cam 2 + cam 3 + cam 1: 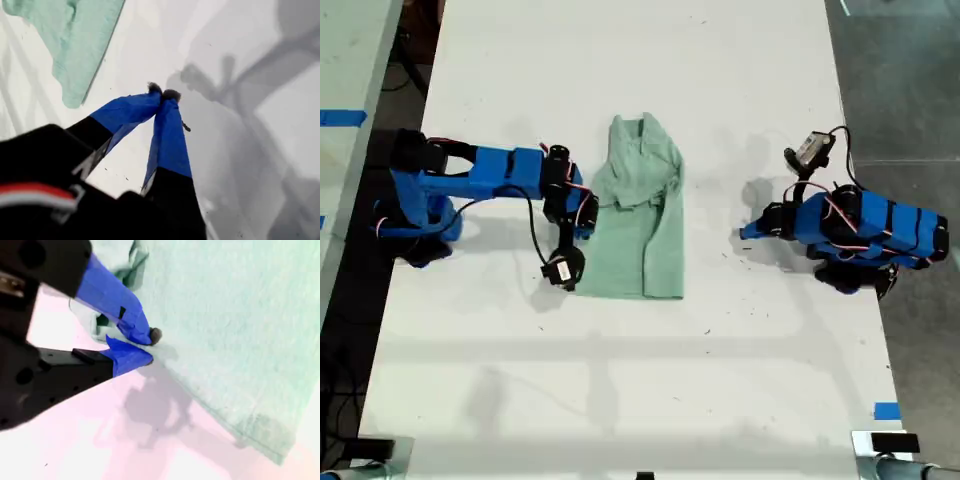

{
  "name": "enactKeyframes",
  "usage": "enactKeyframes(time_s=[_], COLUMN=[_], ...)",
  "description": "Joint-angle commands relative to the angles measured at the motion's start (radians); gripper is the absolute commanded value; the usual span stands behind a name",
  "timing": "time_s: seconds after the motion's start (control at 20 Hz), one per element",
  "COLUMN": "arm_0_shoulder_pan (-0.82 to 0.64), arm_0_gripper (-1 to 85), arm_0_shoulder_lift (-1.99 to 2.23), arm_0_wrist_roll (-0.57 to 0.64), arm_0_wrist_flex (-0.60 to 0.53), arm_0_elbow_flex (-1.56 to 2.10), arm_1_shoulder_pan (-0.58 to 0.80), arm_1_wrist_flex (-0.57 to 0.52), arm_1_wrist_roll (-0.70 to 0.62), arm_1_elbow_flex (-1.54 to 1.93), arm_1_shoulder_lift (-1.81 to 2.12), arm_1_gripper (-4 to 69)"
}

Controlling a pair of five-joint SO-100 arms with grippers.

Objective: Fold t shirt

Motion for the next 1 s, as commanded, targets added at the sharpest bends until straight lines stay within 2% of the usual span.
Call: enactKeyframes(time_s=[0.0,0.45,0.6,0.7,0.8,0.95], arm_0_shoulder_pan=[0.017,0.017,0.012,0.012,0.011,0.000], arm_0_gripper=[0.0,0.0,13.4,16.5,16.8,13.6], arm_0_shoulder_lift=[-0.124,-0.236,-0.308,-0.333,-0.331,-0.216], arm_0_wrist_roll=[0.002,0.080,0.124,0.147,0.160,0.160], arm_0_wrist_flex=[0.028,-0.324,-0.420,-0.468,-0.480,-0.388], arm_0_elbow_flex=[-0.295,-0.331,-0.331,-0.331,-0.331,-0.328], arm_1_shoulder_pan=[-0.002,-0.003,-0.003,-0.003,-0.005,-0.005], arm_1_wrist_flex=[-0.028,-0.029,-0.029,-0.029,-0.029,-0.029], arm_1_wrist_roll=[-0.015,-0.018,-0.020,-0.020,-0.020,-0.021], arm_1_elbow_flex=[0.046,0.046,0.046,0.046,0.046,0.046], arm_1_shoulder_lift=[0.009,0.009,0.009,0.009,0.009,0.009], arm_1_gripper=[0.5,0.5,0.5,0.5,0.5,0.5])
